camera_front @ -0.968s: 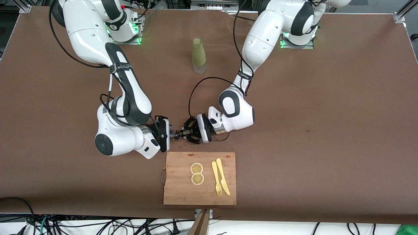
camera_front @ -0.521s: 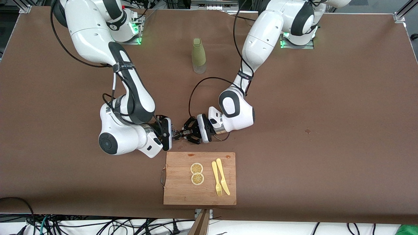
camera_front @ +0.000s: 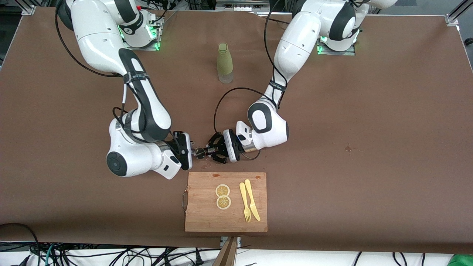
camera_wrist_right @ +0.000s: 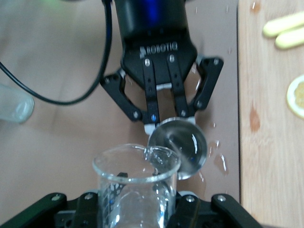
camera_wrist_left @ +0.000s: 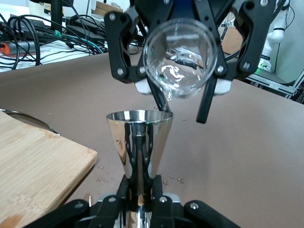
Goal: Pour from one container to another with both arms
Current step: 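Tilt the glass with the right gripper, pouring into the jigger, then upright the glass and draw both grippers apart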
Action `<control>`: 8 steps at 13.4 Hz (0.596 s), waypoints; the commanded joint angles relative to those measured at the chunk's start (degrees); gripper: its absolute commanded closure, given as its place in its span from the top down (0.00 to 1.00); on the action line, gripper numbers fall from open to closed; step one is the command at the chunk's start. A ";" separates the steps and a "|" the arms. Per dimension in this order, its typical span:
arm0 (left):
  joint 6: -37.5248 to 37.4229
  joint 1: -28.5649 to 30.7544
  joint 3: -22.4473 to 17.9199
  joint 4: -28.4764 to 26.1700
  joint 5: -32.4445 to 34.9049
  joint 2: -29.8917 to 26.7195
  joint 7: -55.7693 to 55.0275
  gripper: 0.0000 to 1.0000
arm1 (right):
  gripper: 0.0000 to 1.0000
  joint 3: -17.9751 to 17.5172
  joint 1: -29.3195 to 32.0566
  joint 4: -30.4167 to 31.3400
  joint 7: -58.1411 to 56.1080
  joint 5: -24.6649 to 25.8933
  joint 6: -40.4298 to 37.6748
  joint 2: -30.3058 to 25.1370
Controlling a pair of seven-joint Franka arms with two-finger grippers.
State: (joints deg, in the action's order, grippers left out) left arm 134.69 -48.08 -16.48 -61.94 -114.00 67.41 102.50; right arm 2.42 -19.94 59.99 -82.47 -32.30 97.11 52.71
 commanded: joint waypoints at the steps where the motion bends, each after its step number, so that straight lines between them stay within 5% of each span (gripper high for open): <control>1: -0.48 0.00 -0.74 2.26 -2.46 1.32 0.25 0.00 | 0.33 -0.23 2.09 0.56 -4.35 -5.56 -0.87 -0.76; 4: -2.67 0.70 -0.83 2.26 -2.46 1.06 0.60 0.00 | 0.33 -0.23 4.64 1.35 -9.18 -9.43 -1.22 -0.59; 8: -15.49 5.27 -2.06 1.47 -2.72 0.71 3.75 0.00 | 0.33 -0.23 8.85 4.42 -17.70 -14.97 -1.75 -0.41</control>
State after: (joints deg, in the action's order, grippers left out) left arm 124.69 -45.22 -18.08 -61.73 -114.00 67.43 103.06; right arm 2.60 -13.02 62.01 -95.83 -44.25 96.06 53.02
